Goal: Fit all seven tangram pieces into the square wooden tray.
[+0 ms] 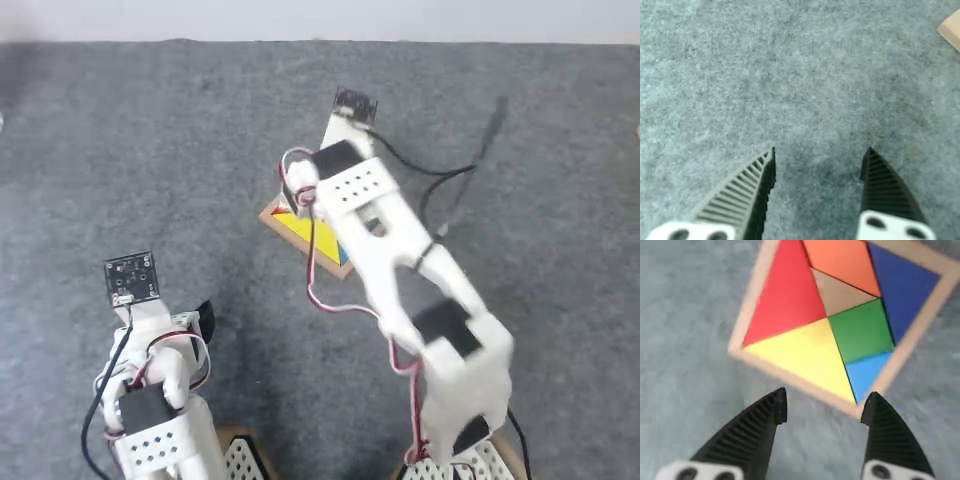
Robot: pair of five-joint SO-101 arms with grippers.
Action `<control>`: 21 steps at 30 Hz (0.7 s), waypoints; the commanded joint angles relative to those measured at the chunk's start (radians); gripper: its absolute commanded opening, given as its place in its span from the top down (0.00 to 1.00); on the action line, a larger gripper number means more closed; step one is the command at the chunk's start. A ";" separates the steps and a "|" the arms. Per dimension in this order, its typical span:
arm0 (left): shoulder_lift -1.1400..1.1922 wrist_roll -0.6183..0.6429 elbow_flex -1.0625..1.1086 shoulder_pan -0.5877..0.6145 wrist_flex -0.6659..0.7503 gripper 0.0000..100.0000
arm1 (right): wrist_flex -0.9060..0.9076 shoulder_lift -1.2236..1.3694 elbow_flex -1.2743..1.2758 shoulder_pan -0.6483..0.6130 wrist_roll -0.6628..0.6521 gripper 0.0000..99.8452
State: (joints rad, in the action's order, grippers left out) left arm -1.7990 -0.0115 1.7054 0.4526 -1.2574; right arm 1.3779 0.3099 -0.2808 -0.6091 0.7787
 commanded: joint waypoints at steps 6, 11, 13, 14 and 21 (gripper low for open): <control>-0.020 0.008 -0.022 0.002 -0.005 0.73 | 0.202 -0.344 0.215 -0.007 -0.253 0.95; -0.020 0.008 -0.022 0.002 -0.005 0.73 | -0.022 -0.444 0.629 0.008 -0.433 0.99; -0.020 0.008 -0.022 0.002 -0.005 0.73 | -0.179 -0.542 0.795 0.048 -0.473 0.99; -0.020 0.008 -0.022 0.002 -0.005 0.73 | -0.269 -0.607 0.885 0.081 -0.503 0.99; -0.020 0.008 -0.022 0.002 -0.005 0.73 | -0.717 -1.147 1.487 0.228 -0.641 0.99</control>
State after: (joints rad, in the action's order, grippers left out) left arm -1.7990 -0.0115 1.7054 0.4526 -1.2574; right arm 0.7948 -0.5800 1.0004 -0.4219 0.1695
